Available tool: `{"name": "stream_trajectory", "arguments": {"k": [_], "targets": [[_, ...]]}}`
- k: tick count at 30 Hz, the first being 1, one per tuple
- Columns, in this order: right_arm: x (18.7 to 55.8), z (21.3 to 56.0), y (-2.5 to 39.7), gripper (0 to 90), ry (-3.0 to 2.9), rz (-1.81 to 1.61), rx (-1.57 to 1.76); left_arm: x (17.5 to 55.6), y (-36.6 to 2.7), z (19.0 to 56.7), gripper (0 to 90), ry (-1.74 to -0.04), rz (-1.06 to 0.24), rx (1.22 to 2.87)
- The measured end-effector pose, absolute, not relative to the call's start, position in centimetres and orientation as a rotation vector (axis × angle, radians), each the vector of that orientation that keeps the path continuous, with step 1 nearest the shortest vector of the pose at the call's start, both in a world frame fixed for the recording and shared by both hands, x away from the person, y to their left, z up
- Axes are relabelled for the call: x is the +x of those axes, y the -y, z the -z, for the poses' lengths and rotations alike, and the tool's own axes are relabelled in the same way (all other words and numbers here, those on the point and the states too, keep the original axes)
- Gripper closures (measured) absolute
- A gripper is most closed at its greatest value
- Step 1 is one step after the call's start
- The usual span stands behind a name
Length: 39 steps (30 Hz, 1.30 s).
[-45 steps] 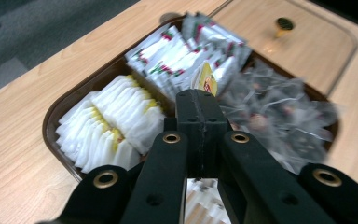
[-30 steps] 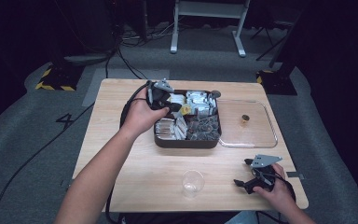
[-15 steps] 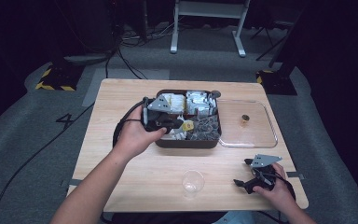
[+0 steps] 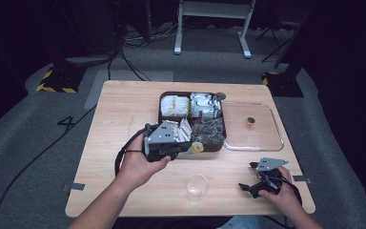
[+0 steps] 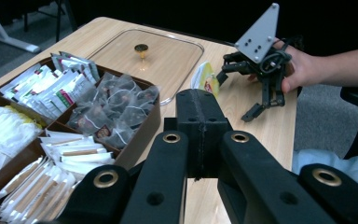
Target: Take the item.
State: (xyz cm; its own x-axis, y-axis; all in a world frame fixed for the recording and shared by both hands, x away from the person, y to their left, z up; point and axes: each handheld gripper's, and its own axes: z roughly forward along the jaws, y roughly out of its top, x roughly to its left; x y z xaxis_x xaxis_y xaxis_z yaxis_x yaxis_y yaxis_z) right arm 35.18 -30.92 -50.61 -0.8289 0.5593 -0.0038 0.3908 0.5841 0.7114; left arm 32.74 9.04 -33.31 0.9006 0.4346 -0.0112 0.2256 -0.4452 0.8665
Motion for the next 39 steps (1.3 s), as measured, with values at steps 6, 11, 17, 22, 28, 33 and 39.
{"name": "stream_trajectory", "arguments": {"k": [6, 11, 17, 22, 28, 33, 39], "targets": [[35.2, 50.6, 30.9, 0.6, -2.587, -1.079, 0.789, 31.5, -8.2, 34.7, 90.0, -0.455, -0.253, 2.058], [35.2, 50.6, 30.9, 0.6, -2.586, -1.079, 0.788, 31.0, -7.7, 35.8, 90.0, -0.449, -0.241, 2.061], [35.2, 50.6, 30.9, 0.6, -2.586, -1.079, 0.788, 29.8, -7.0, 37.2, 90.0, -0.428, -0.218, 2.039], [35.2, 50.6, 30.9, 0.6, -2.587, -1.079, 0.789, 29.4, -6.5, 38.3, 90.0, -0.423, -0.196, 2.053], [35.2, 50.6, 30.9, 0.6, -2.587, -1.080, 0.789, 29.1, -6.3, 39.2, 90.0, -0.425, -0.178, 2.063], [35.2, 50.6, 30.9, 0.6, -2.587, -1.079, 0.790, 28.8, -6.1, 39.8, 90.0, -0.420, -0.171, 2.082], [35.2, 50.6, 30.9, 0.6, -2.586, -1.079, 0.788, 28.7, -6.1, 40.5, 90.0, -0.421, -0.163, 2.089]]}}
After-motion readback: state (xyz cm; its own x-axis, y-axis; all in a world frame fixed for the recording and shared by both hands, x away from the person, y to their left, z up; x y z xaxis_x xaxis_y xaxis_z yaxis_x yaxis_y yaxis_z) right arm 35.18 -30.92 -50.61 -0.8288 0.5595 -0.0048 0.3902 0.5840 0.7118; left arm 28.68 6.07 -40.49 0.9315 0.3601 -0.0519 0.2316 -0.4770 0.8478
